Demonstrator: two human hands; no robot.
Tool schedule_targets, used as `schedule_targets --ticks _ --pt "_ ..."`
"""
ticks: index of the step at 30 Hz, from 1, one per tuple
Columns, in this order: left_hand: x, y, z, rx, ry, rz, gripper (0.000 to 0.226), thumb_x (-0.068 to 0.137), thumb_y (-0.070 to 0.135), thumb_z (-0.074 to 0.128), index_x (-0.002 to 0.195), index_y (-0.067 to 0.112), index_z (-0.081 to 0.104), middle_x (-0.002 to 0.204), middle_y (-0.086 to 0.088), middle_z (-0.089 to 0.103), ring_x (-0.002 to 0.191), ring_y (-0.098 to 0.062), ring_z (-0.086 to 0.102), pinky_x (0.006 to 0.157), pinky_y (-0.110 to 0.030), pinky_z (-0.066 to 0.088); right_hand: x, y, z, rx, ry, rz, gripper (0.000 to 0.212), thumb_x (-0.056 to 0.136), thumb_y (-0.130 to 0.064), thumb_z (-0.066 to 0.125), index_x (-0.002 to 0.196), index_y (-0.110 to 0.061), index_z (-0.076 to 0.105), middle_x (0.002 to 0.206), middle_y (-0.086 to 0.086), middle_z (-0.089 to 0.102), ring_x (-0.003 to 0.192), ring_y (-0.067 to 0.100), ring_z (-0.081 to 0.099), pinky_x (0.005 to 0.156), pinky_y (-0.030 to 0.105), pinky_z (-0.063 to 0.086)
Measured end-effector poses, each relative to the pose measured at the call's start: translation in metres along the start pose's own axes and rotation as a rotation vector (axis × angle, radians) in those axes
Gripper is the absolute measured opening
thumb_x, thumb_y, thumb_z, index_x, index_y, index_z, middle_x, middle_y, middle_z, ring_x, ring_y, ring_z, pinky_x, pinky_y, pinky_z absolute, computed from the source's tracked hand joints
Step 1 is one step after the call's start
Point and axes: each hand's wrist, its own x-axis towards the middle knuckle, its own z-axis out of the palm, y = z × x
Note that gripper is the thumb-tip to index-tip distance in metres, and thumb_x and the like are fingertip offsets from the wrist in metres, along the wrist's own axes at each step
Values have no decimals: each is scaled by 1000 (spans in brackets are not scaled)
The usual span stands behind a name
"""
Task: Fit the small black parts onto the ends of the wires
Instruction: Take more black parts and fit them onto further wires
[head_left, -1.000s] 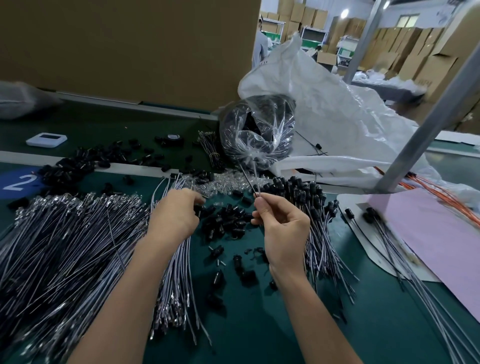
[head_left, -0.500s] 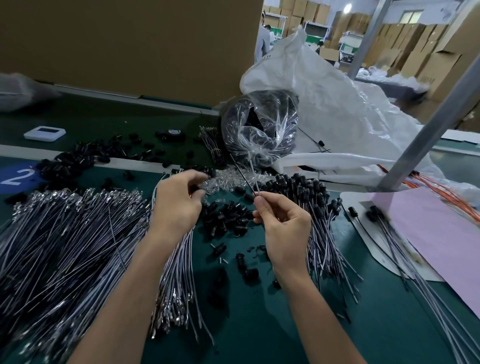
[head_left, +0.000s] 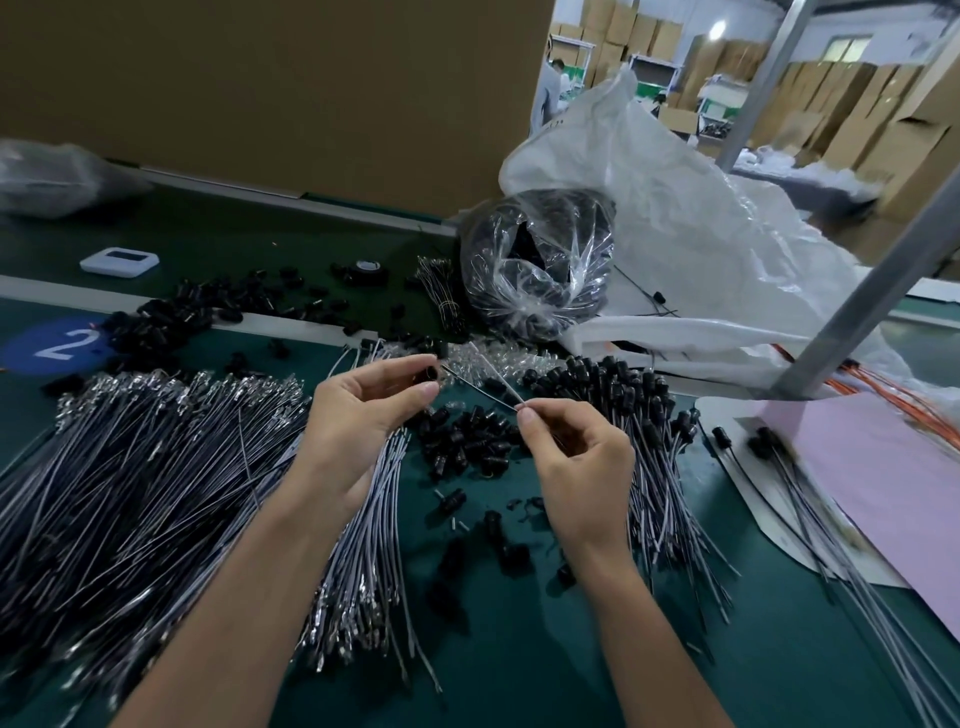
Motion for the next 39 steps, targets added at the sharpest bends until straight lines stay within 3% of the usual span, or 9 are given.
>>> schedule_targets --ticks 3,7,10,17,25,39 --pt "-1 -1 -1 39 21 16 33 73 -6 71 76 25 81 93 -1 77 88 -10 72 77 -17 56 0 0 -1 -38 7 -29 11 87 -9 72 85 -20 75 83 -5 70 75 4 63 65 13 47" --pt "-2 -1 -1 93 10 24 35 77 -6 70 76 27 80 92 1 77 89 -10 72 85 -21 53 0 0 -1 -80 -4 -66 10 86 -7 72 85 -17 75 84 -6 70 77 4 63 67 11 47" --pt "-2 -3 -1 167 0 50 35 78 -7 71 79 27 79 92 2 77 90 -10 72 78 -15 53 0 -1 -1 -98 -5 -87 8 85 -7 72 85 -14 76 83 -6 70 77 4 64 67 12 48" --pt "-1 -6 -1 282 -24 102 34 78 -7 73 84 26 79 90 5 77 88 -6 70 76 -11 52 -1 0 0 -121 -6 -114 8 86 -6 72 87 -13 76 83 -7 69 77 6 64 71 24 54" --pt "0 -7 -3 273 24 97 35 81 -6 72 85 28 77 89 5 77 87 -7 70 77 -14 53 -1 1 -2 -120 27 -134 7 85 -7 72 86 -13 76 81 -9 68 76 6 64 70 24 53" --pt "-1 -7 -2 299 28 117 34 81 -6 72 86 27 77 87 9 76 84 2 69 72 -7 50 -2 2 -1 -128 16 -147 6 85 -7 72 86 -11 76 81 -9 68 76 8 64 71 31 55"
